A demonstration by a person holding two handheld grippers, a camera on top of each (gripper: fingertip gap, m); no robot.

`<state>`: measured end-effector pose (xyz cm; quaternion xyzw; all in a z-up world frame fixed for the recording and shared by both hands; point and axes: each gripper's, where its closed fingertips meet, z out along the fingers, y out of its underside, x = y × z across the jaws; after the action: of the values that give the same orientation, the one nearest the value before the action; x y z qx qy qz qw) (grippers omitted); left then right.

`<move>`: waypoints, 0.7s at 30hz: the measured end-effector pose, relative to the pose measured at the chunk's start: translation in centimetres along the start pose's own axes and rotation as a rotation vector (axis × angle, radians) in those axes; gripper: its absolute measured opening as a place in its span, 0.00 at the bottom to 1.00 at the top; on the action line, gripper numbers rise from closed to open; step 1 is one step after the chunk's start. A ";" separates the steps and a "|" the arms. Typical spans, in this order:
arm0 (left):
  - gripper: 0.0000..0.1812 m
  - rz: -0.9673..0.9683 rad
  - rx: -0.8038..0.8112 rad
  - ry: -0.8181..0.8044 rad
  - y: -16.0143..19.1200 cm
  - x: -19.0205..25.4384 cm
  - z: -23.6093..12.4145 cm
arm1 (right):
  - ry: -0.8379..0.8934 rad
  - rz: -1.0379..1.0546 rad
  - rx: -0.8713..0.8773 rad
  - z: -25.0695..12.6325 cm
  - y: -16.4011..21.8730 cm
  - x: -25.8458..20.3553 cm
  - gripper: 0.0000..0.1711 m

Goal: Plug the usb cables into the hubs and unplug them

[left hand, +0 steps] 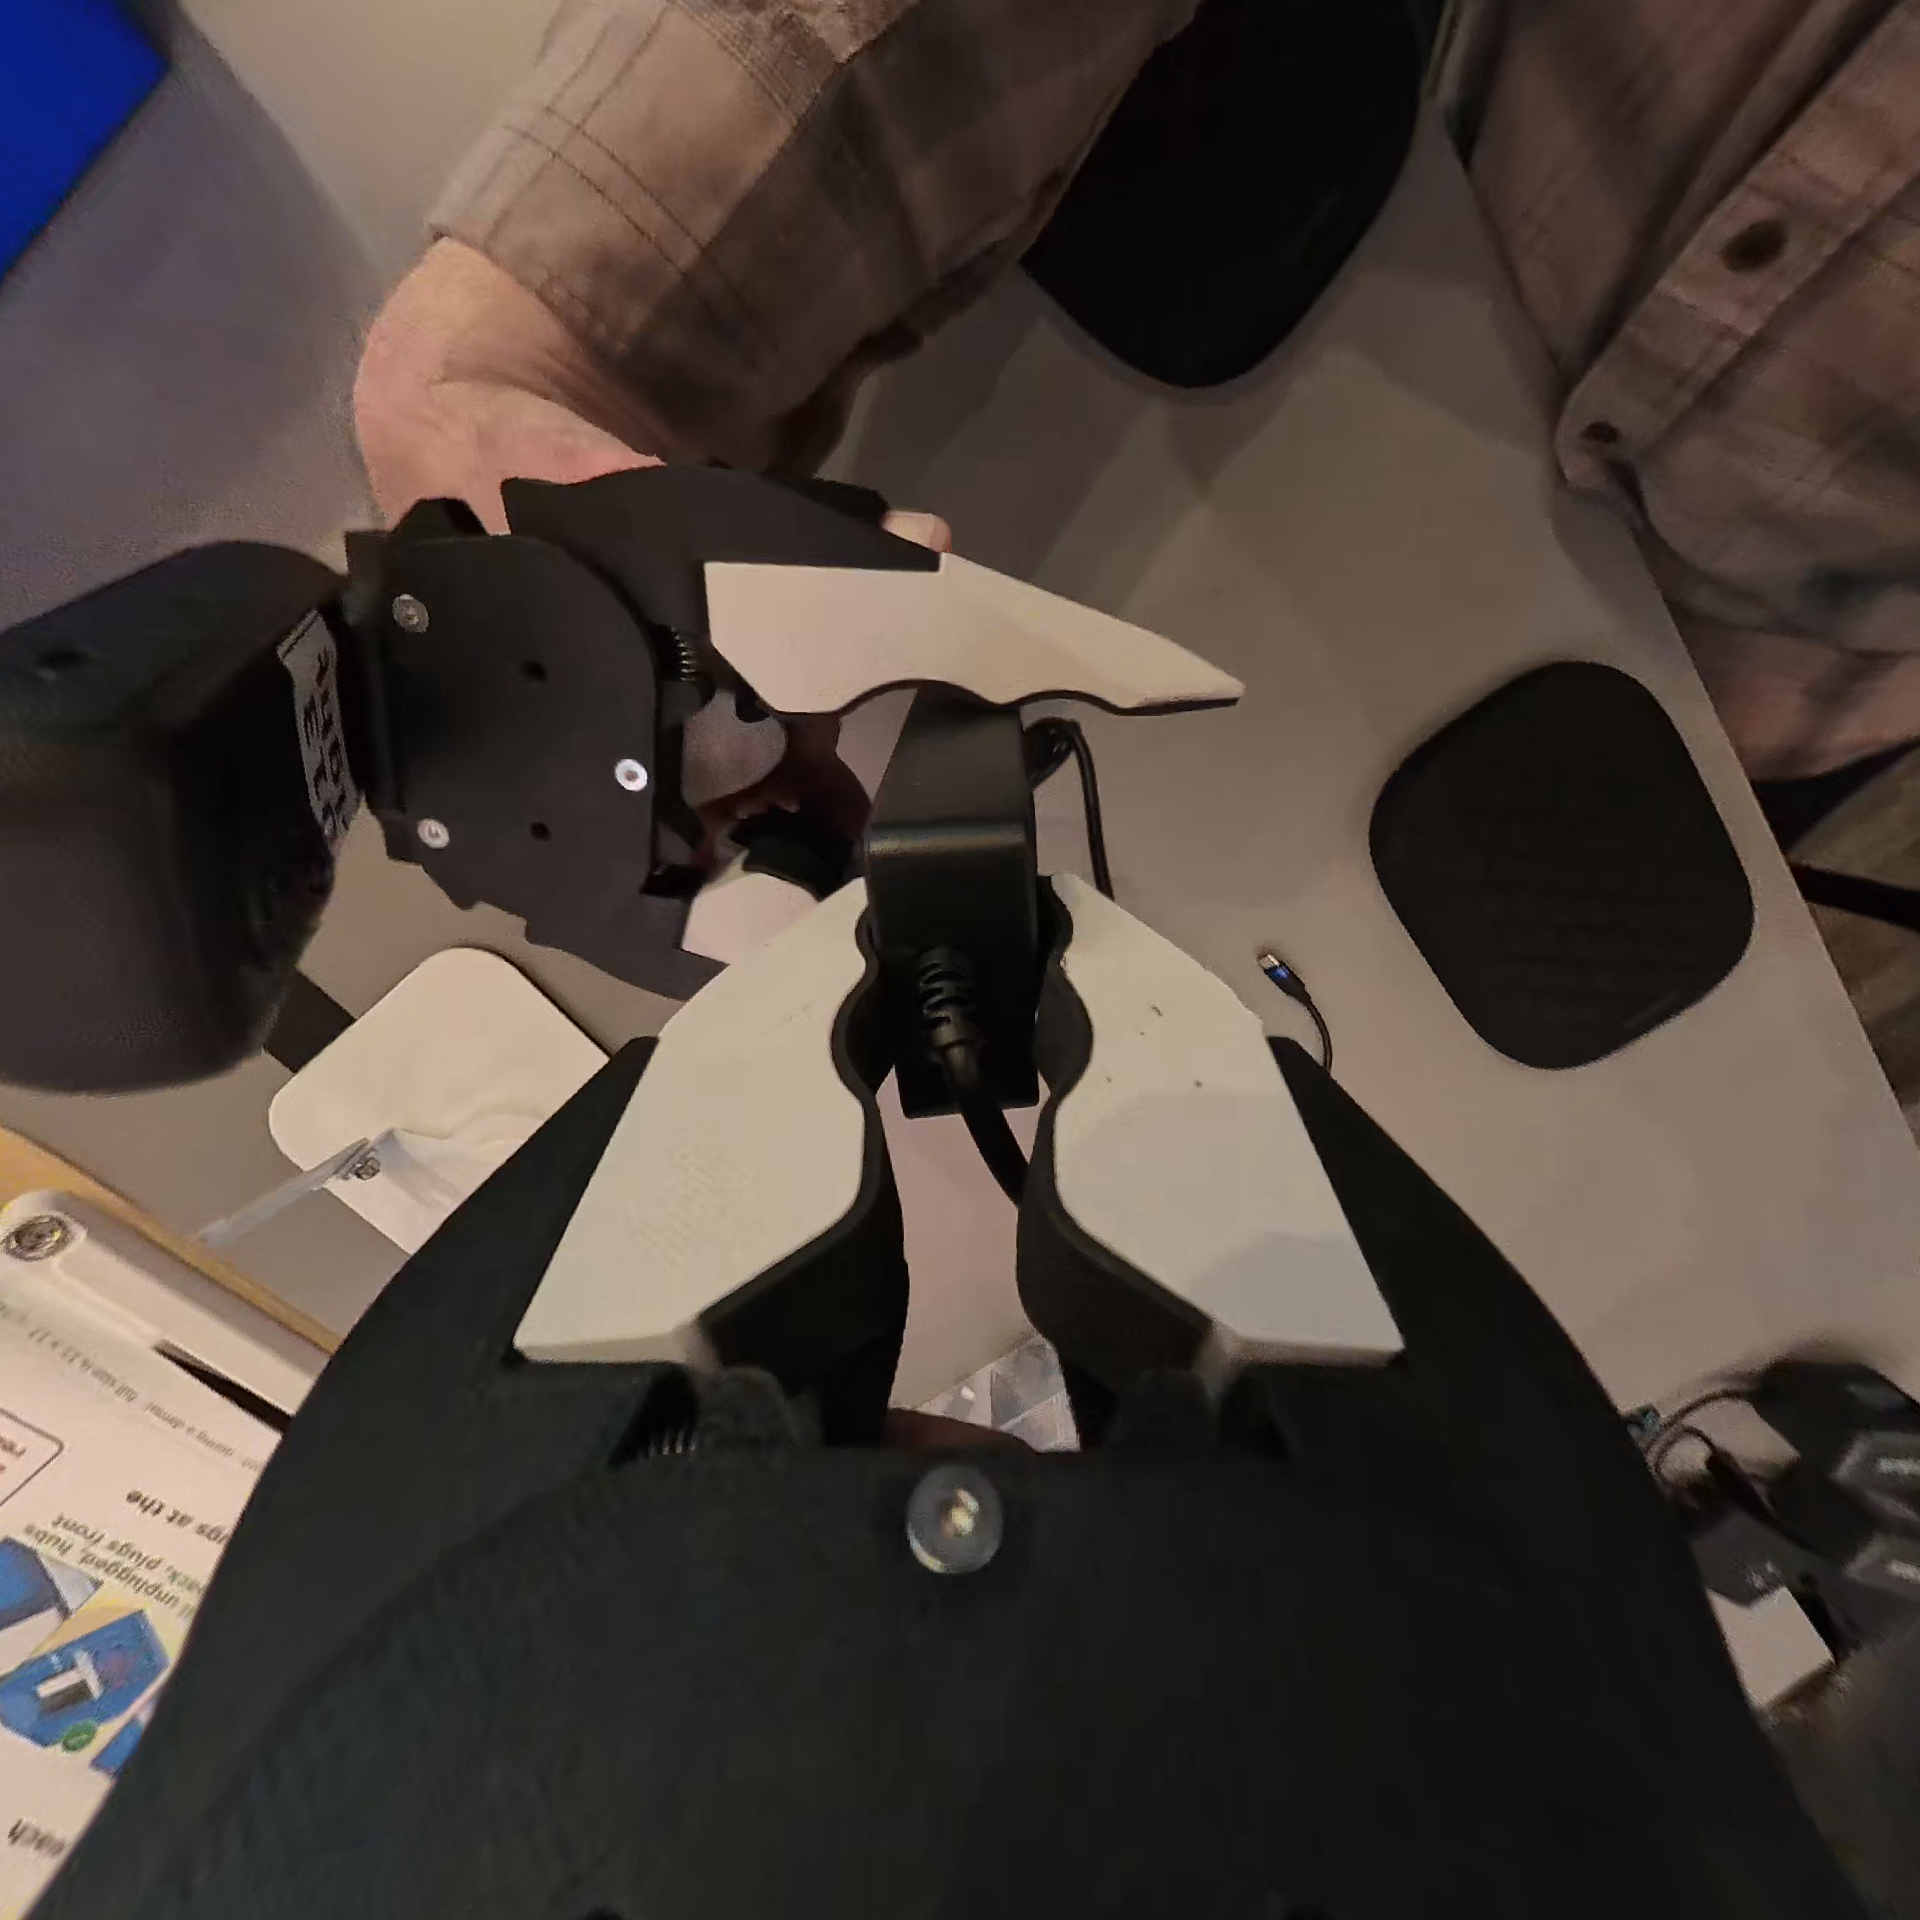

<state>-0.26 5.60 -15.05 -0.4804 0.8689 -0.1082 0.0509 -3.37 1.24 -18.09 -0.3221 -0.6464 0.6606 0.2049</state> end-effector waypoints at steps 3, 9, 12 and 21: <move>0.13 0.003 -0.021 0.054 0.1 0.7 0.1 | -0.041 -0.025 -0.004 0.9 0.1 -0.2 0.38; 0.18 -0.080 -0.027 -0.081 1.5 -0.6 -0.8 | 0.030 -0.055 0.115 0.6 -1.3 1.7 0.38; 0.36 -0.139 0.023 -0.242 2.1 -1.8 -2.3 | 0.104 -0.088 0.157 0.0 -2.2 2.7 0.38; 0.58 -0.440 0.299 -0.982 4.6 -1.0 -9.0 | 0.411 -0.130 0.403 -5.0 -5.8 6.6 0.38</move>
<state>-5.24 10.10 -7.45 -0.6319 0.5977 -0.0019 0.4934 -5.48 9.85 -13.18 -0.3597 -0.4663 0.6821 0.4334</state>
